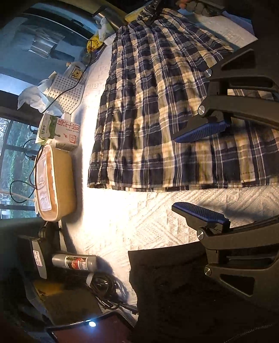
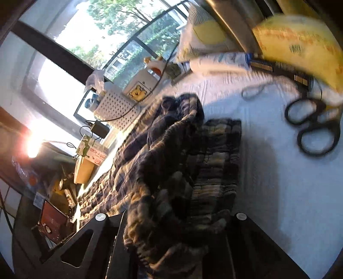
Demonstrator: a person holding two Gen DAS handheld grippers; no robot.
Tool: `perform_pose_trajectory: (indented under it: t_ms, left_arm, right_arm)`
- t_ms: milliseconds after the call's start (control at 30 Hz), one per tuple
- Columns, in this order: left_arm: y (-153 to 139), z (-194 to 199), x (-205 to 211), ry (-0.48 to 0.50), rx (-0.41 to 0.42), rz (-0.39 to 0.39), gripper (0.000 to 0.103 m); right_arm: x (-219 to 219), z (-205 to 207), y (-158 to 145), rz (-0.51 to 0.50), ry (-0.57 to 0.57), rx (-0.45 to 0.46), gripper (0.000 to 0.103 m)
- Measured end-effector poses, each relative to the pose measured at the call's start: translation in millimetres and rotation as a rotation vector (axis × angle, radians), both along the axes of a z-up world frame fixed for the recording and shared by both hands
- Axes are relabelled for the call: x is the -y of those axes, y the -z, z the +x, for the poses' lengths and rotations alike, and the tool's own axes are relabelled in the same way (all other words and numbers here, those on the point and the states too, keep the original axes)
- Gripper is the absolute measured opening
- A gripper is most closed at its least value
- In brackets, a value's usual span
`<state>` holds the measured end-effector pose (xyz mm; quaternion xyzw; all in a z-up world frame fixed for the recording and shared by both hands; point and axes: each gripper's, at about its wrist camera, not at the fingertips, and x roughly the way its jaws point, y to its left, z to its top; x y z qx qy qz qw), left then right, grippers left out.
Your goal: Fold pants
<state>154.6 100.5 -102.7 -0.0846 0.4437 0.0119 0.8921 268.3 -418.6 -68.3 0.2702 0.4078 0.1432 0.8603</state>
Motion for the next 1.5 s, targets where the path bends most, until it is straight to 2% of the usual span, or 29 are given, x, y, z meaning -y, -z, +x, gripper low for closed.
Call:
perform_pose_trajectory:
  t_ms: [200,333,467,633,833,1067,1200,1367,1433,1500]
  left_arm:
    - [-2.2,2.7,7.9,0.018,0.009,-0.009,0.058]
    - [-1.3,1.3,12.8,0.037,0.007,-0.039,0.058]
    - [-2.1,-1.0,17.4,0.048,0.010,-0.053,0.058]
    - [-3.3,-3.9,17.8,0.051,0.011,-0.045,0.058]
    - [-4.4,-7.1,8.5,0.040,0.022,-0.050,0.058]
    - [-7.1,-16.7,1.7,0.060,0.053,-0.070,0.058]
    - [-10.5,-24.8,-12.3,0.057,0.084,-0.090,0.058]
    - [-11.5,-33.7,-27.6,0.057,0.104,-0.102,0.058]
    - [-12.9,-39.2,-31.2,0.052,0.111,-0.075,0.058]
    - [-14.9,-44.6,-36.1,0.053,0.120,-0.085,0.058]
  right_arm:
    - [17.9,6.5,-28.1,-0.068,0.024,0.074,0.009]
    - [32.1,12.4,-38.5,-0.087,0.044,0.088,0.009]
    - [20.9,14.3,-34.9,-0.137,0.028,0.079,0.009]
    - [19.3,12.7,-27.0,-0.122,0.035,0.071,0.009]
    - [4.9,1.4,-55.0,-0.188,0.015,0.149,0.009]
    - [-43.3,-14.4,-92.1,-0.246,-0.055,0.246,0.009]
    - [-87.5,-23.8,-107.8,-0.254,-0.139,0.287,0.009]
    - [-142.5,-30.2,-115.3,-0.276,-0.251,0.309,0.009]
    - [-168.2,-30.6,-113.9,-0.282,-0.299,0.309,0.009]
    - [-197.9,-30.6,-107.7,-0.302,-0.354,0.304,0.009]
